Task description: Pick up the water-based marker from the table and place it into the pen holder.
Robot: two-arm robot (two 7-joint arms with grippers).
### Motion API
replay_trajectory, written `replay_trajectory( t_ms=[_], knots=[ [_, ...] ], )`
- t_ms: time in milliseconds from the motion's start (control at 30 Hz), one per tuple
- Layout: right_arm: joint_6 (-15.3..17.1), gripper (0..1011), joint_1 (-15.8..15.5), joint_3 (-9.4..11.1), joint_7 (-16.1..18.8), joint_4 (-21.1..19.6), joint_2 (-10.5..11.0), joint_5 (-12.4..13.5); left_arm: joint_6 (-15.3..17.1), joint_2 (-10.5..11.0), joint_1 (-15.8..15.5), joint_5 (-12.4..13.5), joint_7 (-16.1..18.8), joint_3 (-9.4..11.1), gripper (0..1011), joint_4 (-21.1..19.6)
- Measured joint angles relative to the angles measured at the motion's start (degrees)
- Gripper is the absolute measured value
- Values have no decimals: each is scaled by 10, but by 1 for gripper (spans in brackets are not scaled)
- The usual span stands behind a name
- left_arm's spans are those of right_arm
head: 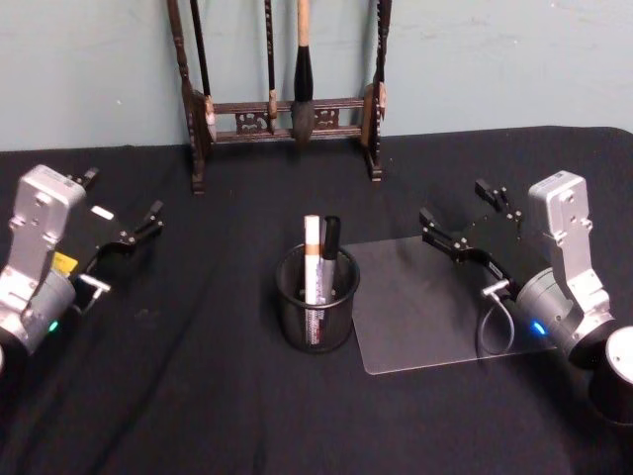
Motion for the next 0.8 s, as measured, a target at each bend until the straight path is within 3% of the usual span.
replay_trajectory(
  t_ms=[800],
  knots=[
    [0, 1002, 0, 0, 0, 0, 0, 0, 0, 0, 0, 0, 0, 0, 1001, 0]
  ],
)
